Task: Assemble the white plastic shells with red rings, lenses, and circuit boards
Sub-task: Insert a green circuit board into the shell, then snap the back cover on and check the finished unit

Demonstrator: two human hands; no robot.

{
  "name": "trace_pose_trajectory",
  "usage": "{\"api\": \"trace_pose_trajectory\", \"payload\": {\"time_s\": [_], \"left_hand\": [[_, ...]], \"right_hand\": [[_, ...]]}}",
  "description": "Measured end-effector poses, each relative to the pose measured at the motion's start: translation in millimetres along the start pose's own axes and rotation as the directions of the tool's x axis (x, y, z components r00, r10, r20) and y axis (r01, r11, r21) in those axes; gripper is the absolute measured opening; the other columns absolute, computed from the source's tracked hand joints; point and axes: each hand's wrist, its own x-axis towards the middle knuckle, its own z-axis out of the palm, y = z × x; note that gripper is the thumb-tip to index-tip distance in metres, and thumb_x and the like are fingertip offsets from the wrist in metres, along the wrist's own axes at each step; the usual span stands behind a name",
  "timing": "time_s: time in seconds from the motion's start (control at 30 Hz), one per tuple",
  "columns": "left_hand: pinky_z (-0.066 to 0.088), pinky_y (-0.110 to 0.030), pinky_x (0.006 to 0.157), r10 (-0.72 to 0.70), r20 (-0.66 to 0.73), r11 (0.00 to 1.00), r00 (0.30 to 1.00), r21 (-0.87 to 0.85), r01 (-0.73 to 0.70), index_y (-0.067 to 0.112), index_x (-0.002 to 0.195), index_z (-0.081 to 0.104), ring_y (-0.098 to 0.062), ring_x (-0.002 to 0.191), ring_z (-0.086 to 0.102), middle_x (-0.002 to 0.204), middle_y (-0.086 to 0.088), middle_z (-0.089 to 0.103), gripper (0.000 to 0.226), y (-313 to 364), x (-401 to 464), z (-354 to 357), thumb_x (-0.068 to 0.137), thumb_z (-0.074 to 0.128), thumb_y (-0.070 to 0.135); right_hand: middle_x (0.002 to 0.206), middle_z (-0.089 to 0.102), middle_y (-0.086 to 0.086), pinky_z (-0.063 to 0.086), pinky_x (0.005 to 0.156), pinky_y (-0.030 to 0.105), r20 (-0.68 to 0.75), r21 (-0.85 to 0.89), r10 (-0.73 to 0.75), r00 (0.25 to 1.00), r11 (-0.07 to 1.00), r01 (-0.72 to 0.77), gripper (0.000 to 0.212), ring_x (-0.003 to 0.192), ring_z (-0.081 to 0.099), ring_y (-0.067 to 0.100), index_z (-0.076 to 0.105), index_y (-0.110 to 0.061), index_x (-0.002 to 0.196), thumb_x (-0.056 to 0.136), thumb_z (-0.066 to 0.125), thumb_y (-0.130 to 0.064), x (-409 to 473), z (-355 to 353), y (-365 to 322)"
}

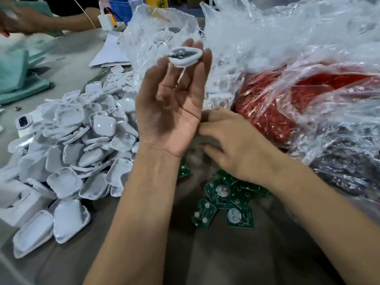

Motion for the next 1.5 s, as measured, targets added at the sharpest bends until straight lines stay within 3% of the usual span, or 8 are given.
{"api": "trace_pose_trajectory", "payload": {"time_s": [0.1, 0.27, 0.43, 0.57, 0.7, 1.0, 1.23, 1.5], "left_hand": [[0.062, -0.036, 0.085, 0.036, -0.010, 0.998, 0.999, -0.058, -0.036, -0.010, 0.128, 0.052, -0.040, 0.110, 0.061, 0.119, -0.026, 0.060, 0.048, 8.9, -1.4, -0.2, 0.086, 0.061, 0.011], [0.061, -0.035, 0.085, 0.058, -0.030, 0.995, 0.998, -0.075, -0.061, -0.007, 0.132, 0.051, -0.039, 0.110, 0.062, 0.118, -0.025, 0.062, 0.052, 8.4, -1.1, -2.7, 0.084, 0.062, 0.010], [0.061, -0.034, 0.086, 0.026, -0.011, 0.997, 1.000, -0.069, -0.026, -0.007, 0.131, 0.051, -0.039, 0.109, 0.062, 0.119, -0.023, 0.061, 0.051, 4.4, 0.2, -4.5, 0.084, 0.062, 0.010], [0.061, -0.034, 0.086, -0.023, -0.007, 0.998, 1.000, -0.060, 0.023, -0.007, 0.129, 0.053, -0.038, 0.108, 0.063, 0.120, -0.021, 0.060, 0.049, -2.2, 0.1, -7.6, 0.084, 0.061, 0.012], [0.063, -0.036, 0.083, -0.068, -0.002, 0.997, 0.998, -0.033, 0.068, -0.010, 0.127, 0.056, -0.039, 0.108, 0.064, 0.118, -0.024, 0.062, 0.050, -11.5, 0.5, -11.1, 0.082, 0.065, 0.008], [0.063, -0.040, 0.081, -0.173, 0.043, 0.985, 0.984, 0.027, 0.172, -0.011, 0.133, 0.053, -0.043, 0.106, 0.065, 0.119, -0.028, 0.061, 0.065, -28.9, 0.1, -16.3, 0.073, 0.079, -0.004], [0.063, -0.039, 0.083, -0.147, 0.032, 0.989, 0.989, -0.025, 0.148, -0.012, 0.127, 0.057, -0.042, 0.106, 0.065, 0.121, -0.026, 0.060, 0.052, -25.2, 1.7, -19.4, 0.078, 0.070, 0.002], [0.062, -0.038, 0.088, -0.158, 0.028, 0.979, 0.987, 0.131, 0.153, -0.009, 0.126, 0.060, -0.040, 0.111, 0.064, 0.119, -0.025, 0.065, 0.061, -29.5, 5.5, -28.9, 0.070, 0.083, 0.000]], "right_hand": [[0.111, 0.060, 0.006, 0.053, 0.090, 0.046, 0.088, -0.082, -0.049, 0.995, 0.995, 0.056, 0.016, 0.112, 0.055, 0.030, 0.074, -0.008, 0.101, 0.089, 0.065, -0.004, 14.4, 6.8, -11.6], [0.113, 0.052, -0.004, 0.052, 0.091, 0.039, 0.108, -0.145, 0.000, 0.994, 0.989, 0.015, 0.004, 0.111, 0.052, 0.018, 0.068, -0.015, 0.094, 0.095, 0.065, -0.013, 19.3, 10.1, -10.2], [0.103, 0.061, -0.010, 0.052, 0.082, 0.025, -0.021, 0.103, 0.145, 0.989, 0.985, -0.142, 0.006, 0.090, 0.061, 0.004, 0.059, -0.021, 0.098, 0.101, 0.064, -0.019, -2.0, -7.7, 7.7], [0.090, 0.072, 0.005, 0.057, 0.054, 0.025, -0.033, 0.630, 0.423, 0.906, 0.712, -0.310, 0.003, 0.069, 0.074, 0.014, 0.060, -0.016, 0.101, 0.103, 0.062, -0.015, -26.3, -24.3, 26.7], [0.080, 0.077, 0.015, 0.052, 0.045, 0.025, -0.029, 0.855, 0.516, 0.856, 0.456, -0.246, 0.011, 0.071, 0.074, 0.025, 0.062, -0.003, 0.106, 0.097, 0.066, 0.001, -36.3, -24.5, 37.8], [0.082, 0.076, 0.008, 0.047, 0.044, 0.023, -0.067, 0.917, 0.498, 0.865, 0.373, -0.144, 0.029, 0.066, 0.068, 0.018, 0.075, -0.012, 0.115, 0.098, 0.061, 0.007, -38.1, -22.6, 40.1], [0.073, 0.062, 0.004, 0.042, 0.045, 0.024, -0.033, 0.940, 0.519, 0.854, 0.307, -0.150, 0.036, 0.067, 0.056, 0.016, 0.078, -0.016, 0.110, 0.102, 0.051, 0.006, -39.1, -25.6, 41.9], [0.079, 0.069, -0.001, 0.040, 0.047, 0.018, -0.064, 0.970, 0.534, 0.843, 0.232, -0.073, 0.032, 0.066, 0.052, 0.010, 0.074, -0.009, 0.113, 0.082, 0.073, -0.015, -40.3, -32.1, 44.6]]}}
